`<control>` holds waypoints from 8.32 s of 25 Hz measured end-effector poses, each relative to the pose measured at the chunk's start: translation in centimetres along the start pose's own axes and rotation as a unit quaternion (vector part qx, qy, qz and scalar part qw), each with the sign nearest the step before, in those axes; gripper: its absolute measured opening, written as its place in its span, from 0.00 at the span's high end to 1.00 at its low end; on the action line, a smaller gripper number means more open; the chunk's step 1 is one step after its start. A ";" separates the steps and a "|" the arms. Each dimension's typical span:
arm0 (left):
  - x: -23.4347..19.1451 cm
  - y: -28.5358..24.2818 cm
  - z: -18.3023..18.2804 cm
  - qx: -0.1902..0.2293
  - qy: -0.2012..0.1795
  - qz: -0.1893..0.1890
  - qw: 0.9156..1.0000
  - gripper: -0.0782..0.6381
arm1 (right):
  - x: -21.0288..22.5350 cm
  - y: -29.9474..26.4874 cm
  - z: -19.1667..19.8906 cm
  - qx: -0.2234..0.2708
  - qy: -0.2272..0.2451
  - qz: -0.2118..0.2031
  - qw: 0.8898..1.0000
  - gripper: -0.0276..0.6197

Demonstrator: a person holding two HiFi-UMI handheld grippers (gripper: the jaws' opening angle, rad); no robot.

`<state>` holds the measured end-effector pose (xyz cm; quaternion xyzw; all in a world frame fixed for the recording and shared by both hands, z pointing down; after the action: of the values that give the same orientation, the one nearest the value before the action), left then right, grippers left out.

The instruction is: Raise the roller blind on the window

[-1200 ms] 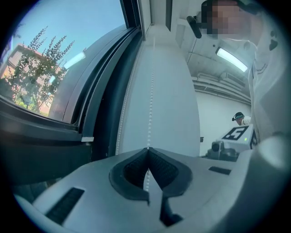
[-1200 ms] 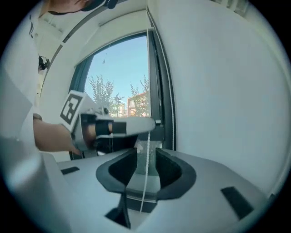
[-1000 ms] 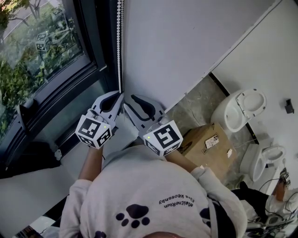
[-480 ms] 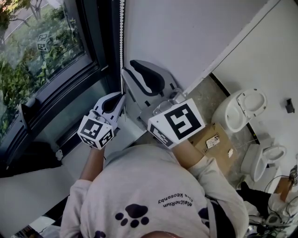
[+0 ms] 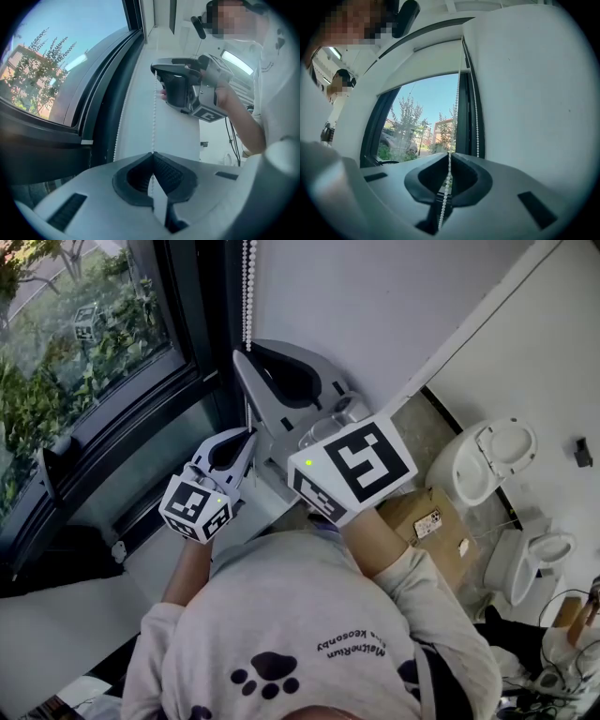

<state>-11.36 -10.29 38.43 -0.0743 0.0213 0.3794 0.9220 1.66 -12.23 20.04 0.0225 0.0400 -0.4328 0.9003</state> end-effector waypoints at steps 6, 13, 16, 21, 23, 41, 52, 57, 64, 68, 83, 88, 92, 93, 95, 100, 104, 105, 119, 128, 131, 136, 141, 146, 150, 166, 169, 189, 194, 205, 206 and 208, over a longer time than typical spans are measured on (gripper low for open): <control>0.0 0.1 0.2 0.000 -0.005 -0.002 1.000 0.88 | -0.2 0.3 0.3 0.002 0.018 0.008 1.000 0.94; -0.4 -0.2 4.0 -0.028 0.022 -0.006 0.999 0.88 | -0.2 0.0 3.9 -0.040 0.003 0.007 0.999 0.94; -0.6 -0.4 5.8 -0.032 0.033 -0.006 0.999 0.88 | -0.7 0.1 5.7 -0.050 0.012 0.017 0.999 0.94; -0.5 -0.6 8.7 -0.051 0.031 -0.011 0.998 0.88 | -1.4 0.3 8.7 -0.066 0.003 0.020 0.998 0.94; -0.6 -0.5 9.8 -0.062 0.028 -0.016 0.998 0.88 | -1.5 0.3 9.9 -0.072 0.003 0.024 0.997 0.94; -0.7 0.1 14.2 -0.094 0.036 -0.020 0.995 0.88 | -2.2 0.3 14.8 -0.092 0.001 0.036 0.995 0.94; 0.2 0.7 11.8 -0.077 -0.002 -0.016 0.997 0.88 | -1.8 0.3 14.8 -0.088 0.002 0.039 0.995 0.94; 0.6 1.5 7.9 -0.038 -0.023 -0.026 0.999 0.88 | -1.7 0.2 14.9 -0.087 0.006 0.040 0.995 0.94; 0.8 3.3 2.2 0.000 -0.041 -0.036 0.998 0.88 | -1.7 0.1 14.9 -0.085 0.003 0.039 0.996 0.94; 1.0 3.5 -1.3 0.014 -0.047 -0.034 0.998 0.83 | -1.6 0.1 15.0 -0.083 0.001 0.038 0.996 0.94; 0.9 2.6 -13.9 0.076 -0.085 0.003 0.993 0.78 | -2.0 -0.2 14.8 -0.076 0.005 0.031 0.997 0.94; 1.1 1.8 -16.9 0.088 -0.103 0.006 0.991 0.78 | -2.2 -0.1 14.7 -0.077 0.006 0.030 0.997 0.94; 1.0 1.5 -19.0 0.093 -0.124 -0.001 0.988 0.78 | -2.2 0.0 14.7 -0.078 0.007 0.029 0.997 0.94; 1.0 1.5 -19.4 0.094 -0.130 -0.003 0.987 0.79 | -2.2 0.1 14.7 -0.078 0.008 0.028 0.997 0.94; 1.0 1.5 -20.0 0.093 -0.142 -0.005 0.985 0.79 | -2.2 0.1 14.8 -0.078 0.010 0.028 0.997 0.94; 0.7 0.9 -20.5 0.080 -0.140 -0.003 0.987 0.81 | -2.2 0.1 14.7 -0.079 0.015 0.025 0.996 0.94; 0.5 0.9 -20.6 0.076 -0.121 0.013 0.990 0.86 | -2.0 0.1 14.8 -0.080 0.018 0.026 0.996 0.94; 0.5 0.9 -20.6 0.074 -0.120 0.015 0.990 0.86 | -2.0 0.1 14.8 -0.080 0.018 0.026 0.996 0.94; 0.3 0.6 -13.7 0.023 -0.095 -0.001 0.995 0.87 | -2.5 0.2 21.4 -0.139 -0.001 -0.005 0.990 0.94; 0.2 0.8 -9.6 0.024 -0.047 0.001 0.999 0.87 | -3.1 0.7 25.4 -0.204 0.003 -0.029 0.979 0.94; 0.3 1.3 -9.4 0.028 -0.043 0.001 0.999 0.87 | -3.6 1.4 26.1 -0.220 0.003 -0.036 0.975 0.92; -0.2 1.7 -8.9 0.027 -0.031 -0.001 0.999 0.87 | -3.4 2.3 24.1 -0.188 -0.008 -0.032 0.982 0.86; -0.5 1.3 -6.9 0.008 -0.022 -0.001 1.000 0.87 | -2.7 3.7 18.2 -0.121 -0.014 -0.010 0.992 0.84; -0.5 0.9 -5.1 -0.003 -0.016 0.005 1.000 0.87 | -2.2 5.0 10.8 -0.050 0.004 0.008 0.999 0.84; -0.6 0.9 -3.4 -0.011 -0.006 0.007 1.000 0.87 | -2.0 4.9 6.7 -0.012 0.025 0.009 1.000 0.84; 0.2 -0.1 4.0 -0.059 0.023 0.024 0.998 0.87 | -1.7 1.3 5.4 -0.027 0.024 -0.011 0.999 0.86; -0.1 0.0 4.9 -0.064 0.024 0.019 0.998 0.87 | -1.6 1.3 5.3 -0.026 0.028 -0.006 0.999 0.87; -1.1 -0.5 7.6 -0.036 -0.004 0.000 0.999 0.86 | -1.5 0.6 6.4 -0.037 0.021 0.015 0.999 0.92; -1.2 0.0 7.1 -0.026 0.004 -0.008 1.000 0.86 | -1.6 0.4 6.3 -0.033 0.032 0.028 0.999 0.92; -0.4 2.4 -0.1 0.026 -0.024 -0.024 0.999 0.86 | -1.6 -0.3 6.5 -0.024 0.047 0.064 0.997 0.93; -0.4 2.6 -0.5 0.027 -0.026 -0.025 0.999 0.86 | -1.6 -0.4 6.6 -0.021 0.053 0.072 0.996 0.93; -0.4 2.9 -1.1 0.031 -0.027 -0.027 0.999 0.86 | -1.5 -0.5 6.7 -0.021 0.054 0.080 0.995 0.93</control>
<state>-13.67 -8.66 36.98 -0.0357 0.0058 0.3559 0.9338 0.69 -11.83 26.89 0.0299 0.0961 -0.3561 0.9290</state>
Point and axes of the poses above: the fingertips, and each gripper's own axes: y backward along the fingers, x to its right, z out of its underside, the point moved 10 cm from there along y, backward along the fingers, and after that the axes turned 8 degrees about -x, right-handed, at the moved point
